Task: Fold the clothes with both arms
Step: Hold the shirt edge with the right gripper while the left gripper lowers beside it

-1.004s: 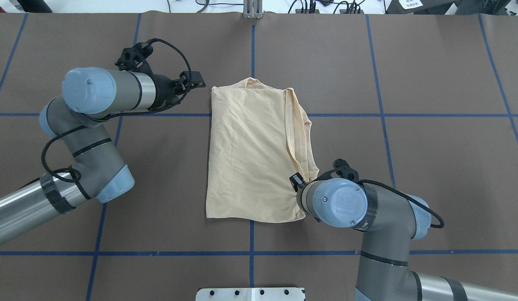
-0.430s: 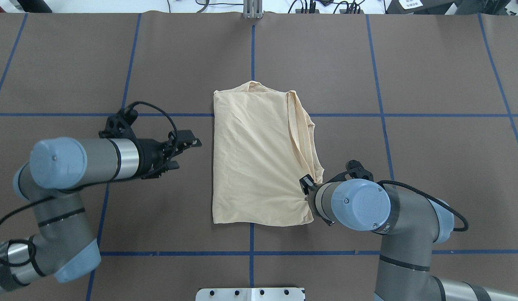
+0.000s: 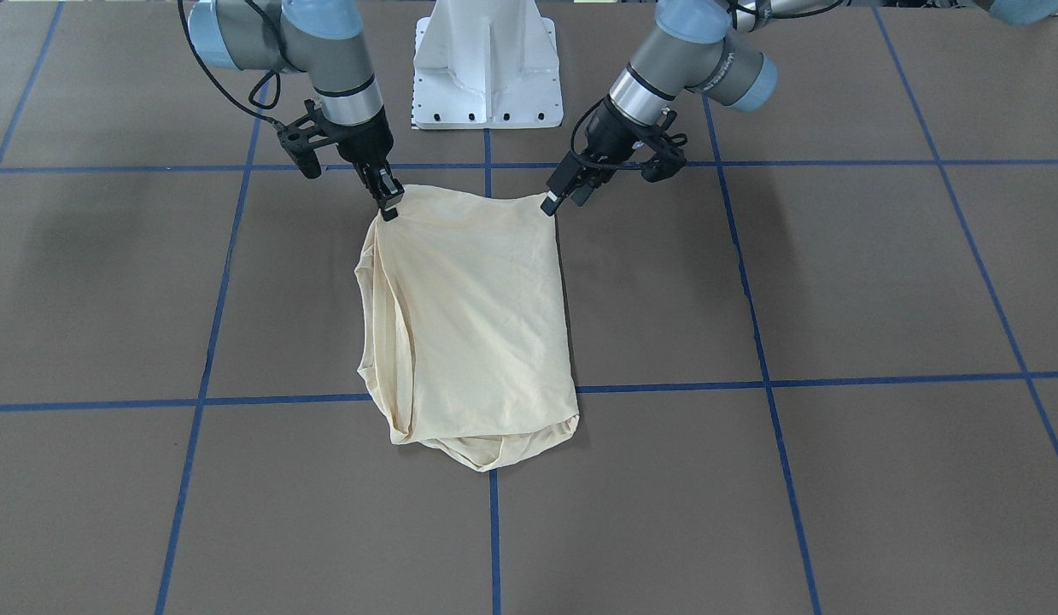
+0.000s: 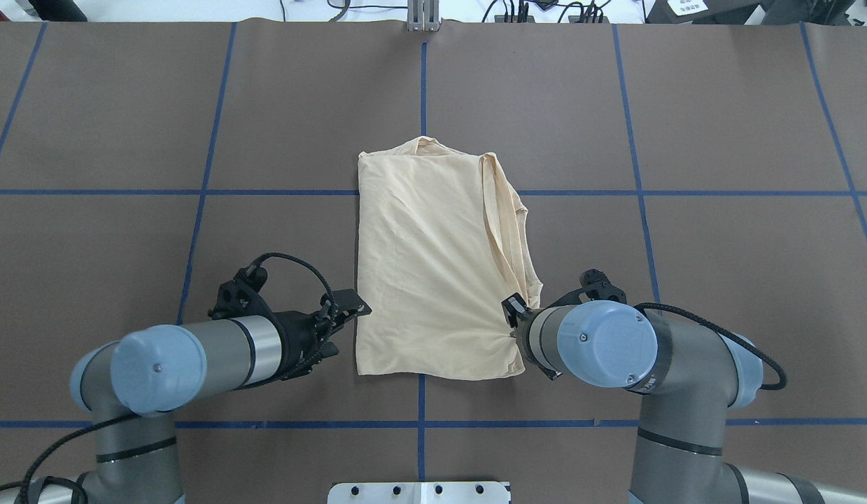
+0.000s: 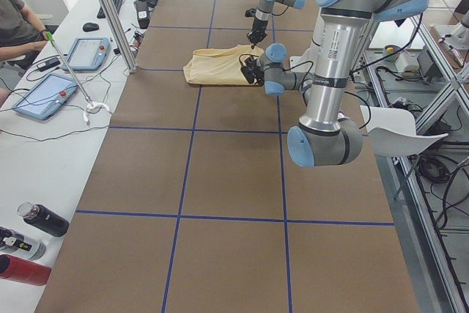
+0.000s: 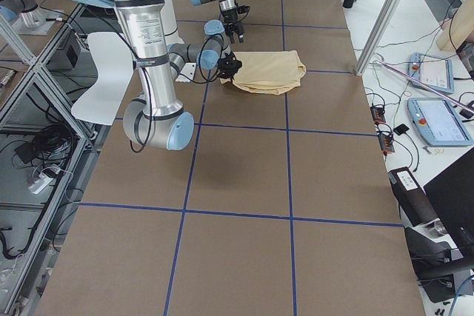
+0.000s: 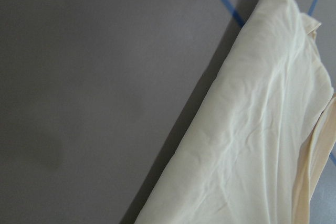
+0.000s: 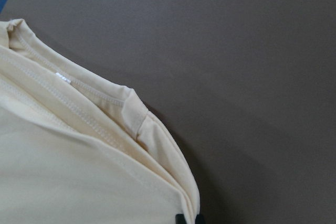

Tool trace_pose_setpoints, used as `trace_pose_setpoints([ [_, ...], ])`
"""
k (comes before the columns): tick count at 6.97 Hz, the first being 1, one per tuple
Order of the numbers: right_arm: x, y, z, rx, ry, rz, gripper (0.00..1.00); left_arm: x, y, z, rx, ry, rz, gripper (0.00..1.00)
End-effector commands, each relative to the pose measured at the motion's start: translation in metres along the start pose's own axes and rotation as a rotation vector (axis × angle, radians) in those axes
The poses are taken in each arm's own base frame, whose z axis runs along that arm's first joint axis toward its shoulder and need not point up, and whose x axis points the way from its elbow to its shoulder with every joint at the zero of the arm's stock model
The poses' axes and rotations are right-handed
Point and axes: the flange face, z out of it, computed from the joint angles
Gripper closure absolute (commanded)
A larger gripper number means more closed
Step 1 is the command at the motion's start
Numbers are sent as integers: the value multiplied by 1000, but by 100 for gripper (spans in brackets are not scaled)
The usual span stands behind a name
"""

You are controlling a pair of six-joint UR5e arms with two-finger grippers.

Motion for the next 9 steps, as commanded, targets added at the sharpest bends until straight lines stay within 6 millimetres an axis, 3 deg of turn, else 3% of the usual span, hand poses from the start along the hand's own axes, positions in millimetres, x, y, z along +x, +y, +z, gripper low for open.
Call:
trace_pose_setpoints([
  [1, -1, 1, -3, -5, -5, 1, 100, -20, 36, 15, 69, 1, -68, 7],
  [2, -1, 1, -3, -5, -5, 1, 100, -25, 47, 18, 63, -15, -70, 7],
  [4, -1, 1, -3, -5, -5, 1, 100, -31, 43, 23, 85, -25, -68, 7],
  [6, -1, 1, -3, -4, -4, 1, 100, -30, 43, 27, 94, -21, -83, 14],
  [8, -1, 1, -3, -4, -4, 0, 100, -31, 43, 27, 95, -21, -99, 25],
  [9, -1, 1, -3, -4, -4, 0, 100, -31, 44, 27, 93, -21, -101, 40],
])
